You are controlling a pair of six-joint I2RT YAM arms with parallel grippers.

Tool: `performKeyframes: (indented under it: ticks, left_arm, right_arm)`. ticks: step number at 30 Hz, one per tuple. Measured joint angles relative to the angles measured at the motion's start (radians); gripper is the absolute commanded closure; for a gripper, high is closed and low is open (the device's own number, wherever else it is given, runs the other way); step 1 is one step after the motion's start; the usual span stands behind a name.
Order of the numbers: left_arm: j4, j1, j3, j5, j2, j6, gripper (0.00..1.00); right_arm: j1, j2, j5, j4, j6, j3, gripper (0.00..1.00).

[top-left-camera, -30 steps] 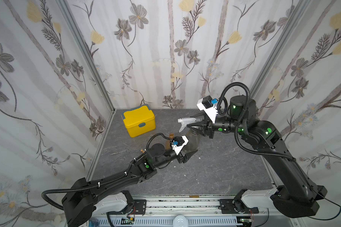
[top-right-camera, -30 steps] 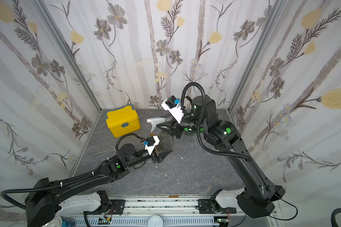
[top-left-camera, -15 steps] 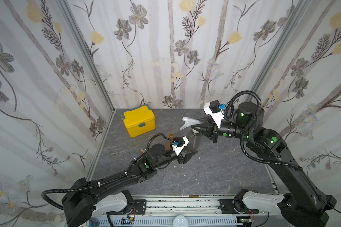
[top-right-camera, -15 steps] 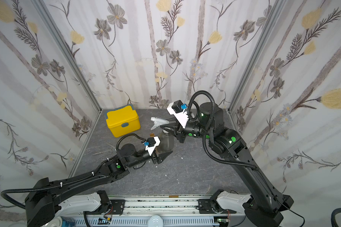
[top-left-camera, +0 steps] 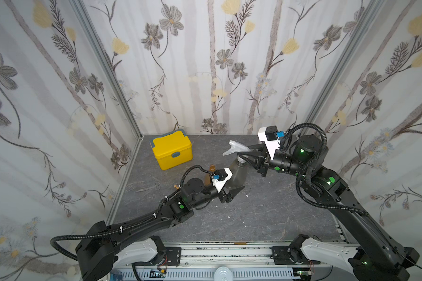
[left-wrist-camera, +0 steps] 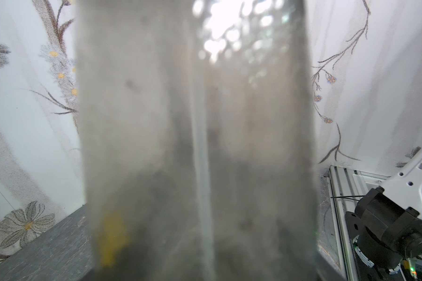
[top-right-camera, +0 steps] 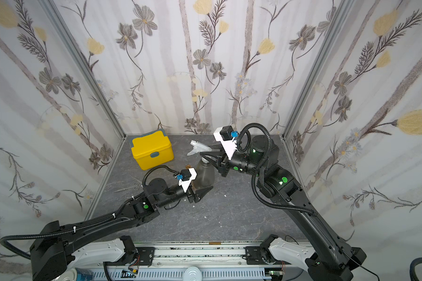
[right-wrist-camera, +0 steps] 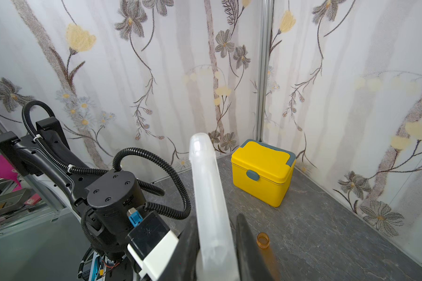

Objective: Attach spray nozzles to spray bottles
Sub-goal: Screw the spray nozzle on the spray bottle.

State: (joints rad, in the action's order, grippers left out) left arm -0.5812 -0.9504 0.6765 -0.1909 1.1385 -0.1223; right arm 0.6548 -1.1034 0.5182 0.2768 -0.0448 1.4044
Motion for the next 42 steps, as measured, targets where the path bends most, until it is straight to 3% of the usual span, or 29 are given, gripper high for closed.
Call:
performKeyframes:
  ticks: [8,18,32,42]
  left_arm:
    - [0.004,-0.003,-0.013,0.007,-0.001,0.01,0.31]
    - [0.01,-0.005,-0.029,0.003,-0.012,0.014,0.31]
    - [-0.027,-0.004,-0.028,0.004,-0.011,0.014,0.31]
    - [0.017,-0.004,-0.028,0.011,-0.01,0.006,0.31]
  right_arm:
    - [-0.015,0.031,0.021,-0.08,-0.037,-0.087,0.85]
    - [-0.019,0.091,0.084,-0.323,-0.191,-0.254,0.85]
    - [-0.019,0.09,0.072,-0.323,-0.215,-0.232,0.85]
    - [-0.018,0.083,0.056,-0.233,-0.138,-0.214,0.84]
